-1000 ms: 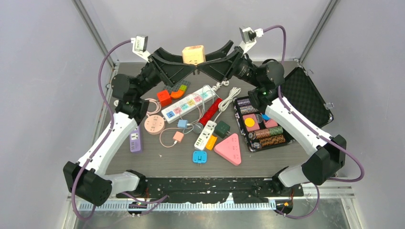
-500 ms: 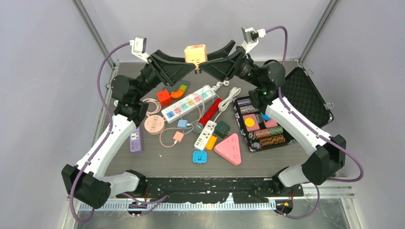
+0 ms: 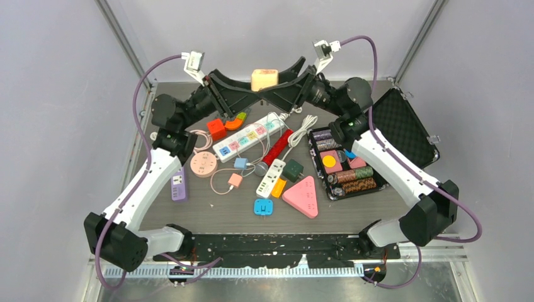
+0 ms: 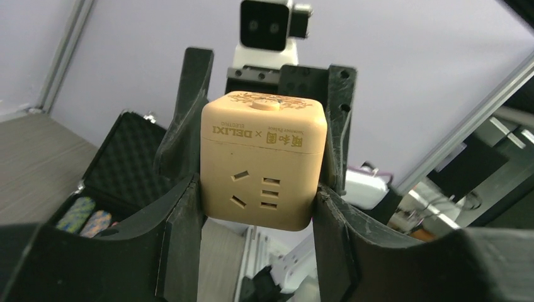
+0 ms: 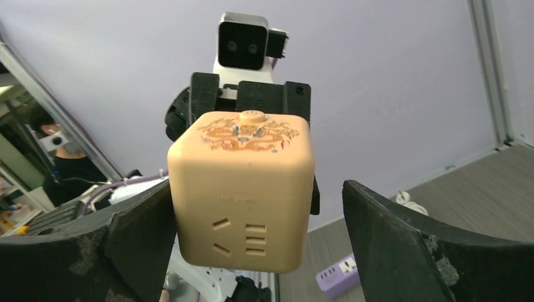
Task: Insert the plug
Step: Pick up the plug from the center of the board.
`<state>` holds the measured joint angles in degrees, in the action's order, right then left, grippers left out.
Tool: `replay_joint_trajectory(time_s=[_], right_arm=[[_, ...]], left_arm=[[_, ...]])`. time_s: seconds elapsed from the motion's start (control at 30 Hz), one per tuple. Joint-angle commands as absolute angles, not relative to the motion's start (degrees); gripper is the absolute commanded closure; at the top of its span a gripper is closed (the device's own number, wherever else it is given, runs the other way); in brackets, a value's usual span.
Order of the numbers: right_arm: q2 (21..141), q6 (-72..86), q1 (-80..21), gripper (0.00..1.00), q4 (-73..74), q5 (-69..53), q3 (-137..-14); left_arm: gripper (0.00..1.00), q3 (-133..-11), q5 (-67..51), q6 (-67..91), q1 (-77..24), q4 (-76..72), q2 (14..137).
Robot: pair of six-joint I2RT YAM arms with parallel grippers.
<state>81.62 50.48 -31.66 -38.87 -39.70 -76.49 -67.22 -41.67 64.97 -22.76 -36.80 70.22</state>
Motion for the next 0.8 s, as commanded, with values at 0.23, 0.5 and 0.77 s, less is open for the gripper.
replay_joint_trajectory(time_s=[0.23, 0.5, 0.77], right_arm=[[72.27, 22.39, -30.10, 0.05, -12.98, -51.78, -82.80], [73.34, 9.50, -30.92, 0.01, 4.15, -55.59, -87.92], [76.38, 7.12, -34.01, 0.01, 10.08, -53.50, -90.14]], left_arm=[[1.00, -76.44, -58.71, 34.21, -22.41, -7.51, 67.04], [1.00, -79.42, -63.11, 15.33, -22.41, 9.64, 65.75], [1.00, -81.79, -65.23, 8.65, -22.41, 15.77, 67.04]])
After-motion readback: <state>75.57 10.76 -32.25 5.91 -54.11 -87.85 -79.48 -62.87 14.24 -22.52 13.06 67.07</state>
